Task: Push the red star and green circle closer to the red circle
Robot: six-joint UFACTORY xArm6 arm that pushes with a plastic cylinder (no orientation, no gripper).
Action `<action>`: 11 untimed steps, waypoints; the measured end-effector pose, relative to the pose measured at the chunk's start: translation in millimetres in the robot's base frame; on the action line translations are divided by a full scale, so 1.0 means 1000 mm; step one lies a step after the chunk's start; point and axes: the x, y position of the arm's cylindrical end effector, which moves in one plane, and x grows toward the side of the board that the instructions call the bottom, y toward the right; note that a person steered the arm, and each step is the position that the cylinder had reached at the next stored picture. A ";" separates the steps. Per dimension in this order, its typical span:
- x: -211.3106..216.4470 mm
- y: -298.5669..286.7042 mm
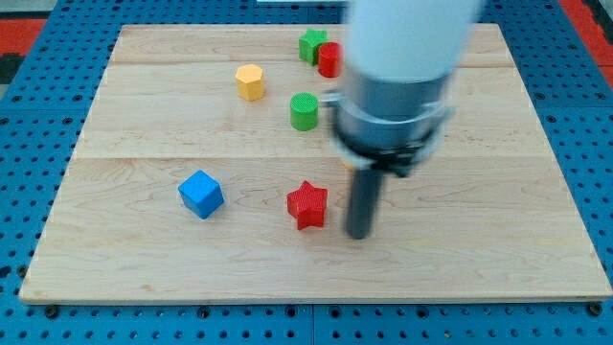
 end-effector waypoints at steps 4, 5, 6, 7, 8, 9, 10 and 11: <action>-0.074 -0.073; -0.095 -0.026; -0.104 -0.008; -0.137 -0.044; -0.122 -0.046; -0.125 -0.068; -0.158 -0.048; -0.191 -0.005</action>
